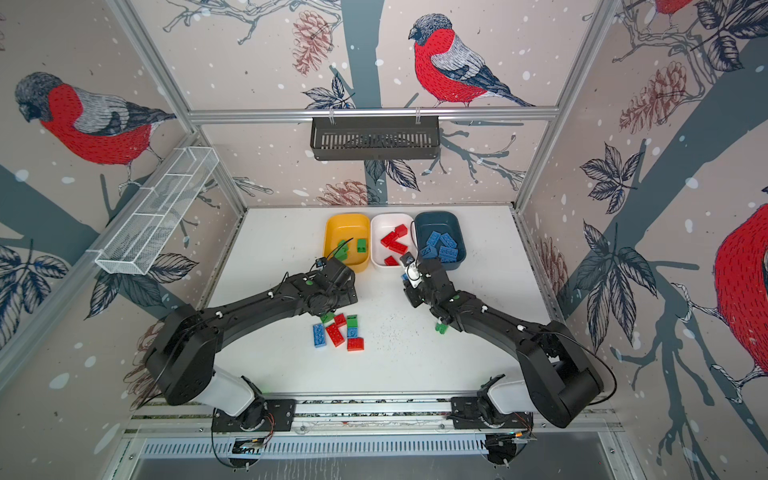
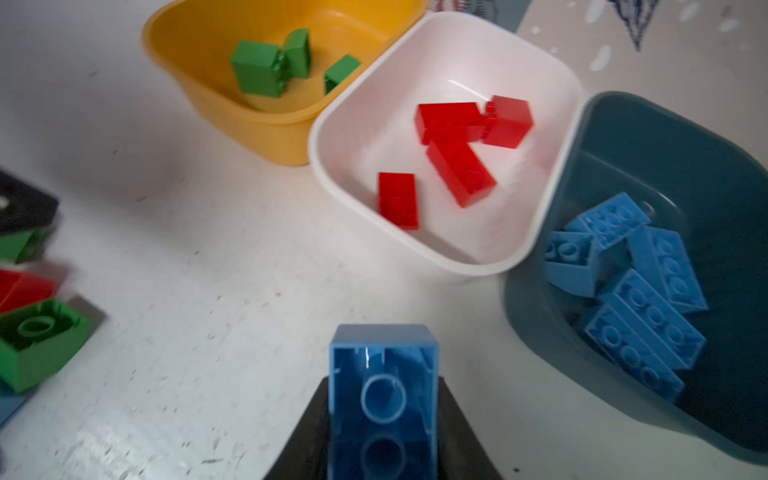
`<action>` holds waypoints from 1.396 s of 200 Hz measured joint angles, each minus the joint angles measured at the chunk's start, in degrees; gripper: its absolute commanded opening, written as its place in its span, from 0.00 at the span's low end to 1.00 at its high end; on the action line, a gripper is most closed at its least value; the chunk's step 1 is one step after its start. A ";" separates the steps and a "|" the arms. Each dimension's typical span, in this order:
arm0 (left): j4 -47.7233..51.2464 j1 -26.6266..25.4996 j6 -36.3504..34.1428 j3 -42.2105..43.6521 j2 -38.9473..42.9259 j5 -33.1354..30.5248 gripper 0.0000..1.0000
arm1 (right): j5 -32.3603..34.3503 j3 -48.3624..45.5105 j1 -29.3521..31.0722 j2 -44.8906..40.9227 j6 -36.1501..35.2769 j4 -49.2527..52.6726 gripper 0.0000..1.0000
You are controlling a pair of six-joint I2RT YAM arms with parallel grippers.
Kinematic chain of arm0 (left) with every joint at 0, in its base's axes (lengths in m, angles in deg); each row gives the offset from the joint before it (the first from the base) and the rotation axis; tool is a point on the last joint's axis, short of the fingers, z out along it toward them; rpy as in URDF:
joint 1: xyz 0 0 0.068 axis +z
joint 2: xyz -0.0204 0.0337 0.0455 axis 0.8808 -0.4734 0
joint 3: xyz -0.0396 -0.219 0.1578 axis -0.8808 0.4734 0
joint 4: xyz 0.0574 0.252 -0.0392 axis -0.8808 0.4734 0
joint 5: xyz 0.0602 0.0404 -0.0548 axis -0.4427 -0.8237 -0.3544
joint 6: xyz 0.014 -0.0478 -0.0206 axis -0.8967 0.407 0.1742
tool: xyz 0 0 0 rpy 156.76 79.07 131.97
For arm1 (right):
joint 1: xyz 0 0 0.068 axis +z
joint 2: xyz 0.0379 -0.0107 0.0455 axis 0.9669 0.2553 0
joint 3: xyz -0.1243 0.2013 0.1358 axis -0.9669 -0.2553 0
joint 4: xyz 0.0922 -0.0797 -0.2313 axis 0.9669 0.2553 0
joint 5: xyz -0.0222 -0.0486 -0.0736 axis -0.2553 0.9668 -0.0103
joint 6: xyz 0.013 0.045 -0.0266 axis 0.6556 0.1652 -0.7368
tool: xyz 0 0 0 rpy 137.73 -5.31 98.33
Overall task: Sort the legos into containers by color
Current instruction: 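Drop the blue brick into the teal tub while the left gripper lowers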
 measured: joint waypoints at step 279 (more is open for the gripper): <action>9.46 -6.58 3.91 6.62 2.43 11.15 0.50 | 8.79 17.75 -11.96 12.37 11.21 1.11 0.99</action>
